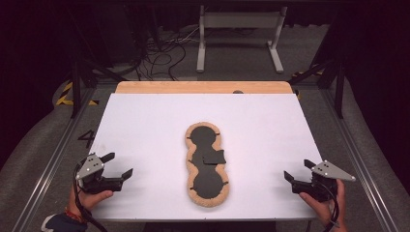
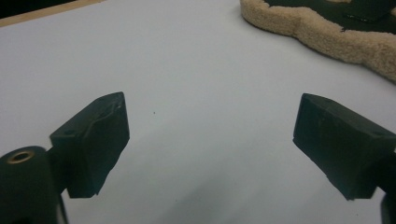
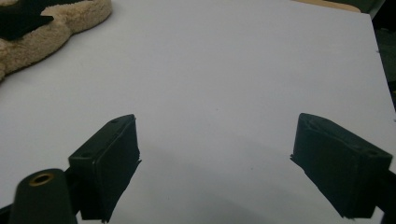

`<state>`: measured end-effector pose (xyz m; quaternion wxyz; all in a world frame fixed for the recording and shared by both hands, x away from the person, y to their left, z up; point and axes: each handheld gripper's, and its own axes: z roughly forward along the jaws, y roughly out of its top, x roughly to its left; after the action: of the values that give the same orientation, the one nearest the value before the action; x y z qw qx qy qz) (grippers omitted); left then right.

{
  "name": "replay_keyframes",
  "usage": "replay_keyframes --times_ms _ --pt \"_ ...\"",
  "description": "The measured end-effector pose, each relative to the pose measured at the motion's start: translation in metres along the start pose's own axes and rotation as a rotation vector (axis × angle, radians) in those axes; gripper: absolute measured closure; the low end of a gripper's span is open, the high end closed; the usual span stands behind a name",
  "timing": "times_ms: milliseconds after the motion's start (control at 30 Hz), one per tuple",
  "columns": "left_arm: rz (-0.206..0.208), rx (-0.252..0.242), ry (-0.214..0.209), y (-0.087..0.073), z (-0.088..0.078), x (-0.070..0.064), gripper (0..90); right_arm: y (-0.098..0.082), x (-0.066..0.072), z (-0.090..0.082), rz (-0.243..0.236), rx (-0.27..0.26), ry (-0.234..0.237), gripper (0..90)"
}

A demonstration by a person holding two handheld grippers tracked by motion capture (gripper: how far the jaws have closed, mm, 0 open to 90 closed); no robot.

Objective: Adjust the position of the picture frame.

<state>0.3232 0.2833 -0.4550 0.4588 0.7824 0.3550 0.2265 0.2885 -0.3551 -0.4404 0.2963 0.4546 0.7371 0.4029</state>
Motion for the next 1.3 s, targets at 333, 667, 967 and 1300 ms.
replay_keyframes --times_ms 333,667,967,1300 --pt "0.055 0.028 -0.056 0.003 0.005 -0.011 29.7 0.002 0.004 0.005 -0.003 0.019 0.025 19.4" --pt "0.081 0.055 -0.136 0.018 0.023 -0.019 69.5 0.012 0.011 0.018 0.009 0.046 0.035 38.9" --pt "0.114 0.101 -0.248 0.038 0.057 -0.044 85.0 0.024 0.023 0.033 -0.010 0.052 0.103 56.7" --pt "0.133 0.148 -0.247 0.053 0.090 -0.060 87.5 0.037 0.046 0.052 -0.074 0.054 0.158 74.8"
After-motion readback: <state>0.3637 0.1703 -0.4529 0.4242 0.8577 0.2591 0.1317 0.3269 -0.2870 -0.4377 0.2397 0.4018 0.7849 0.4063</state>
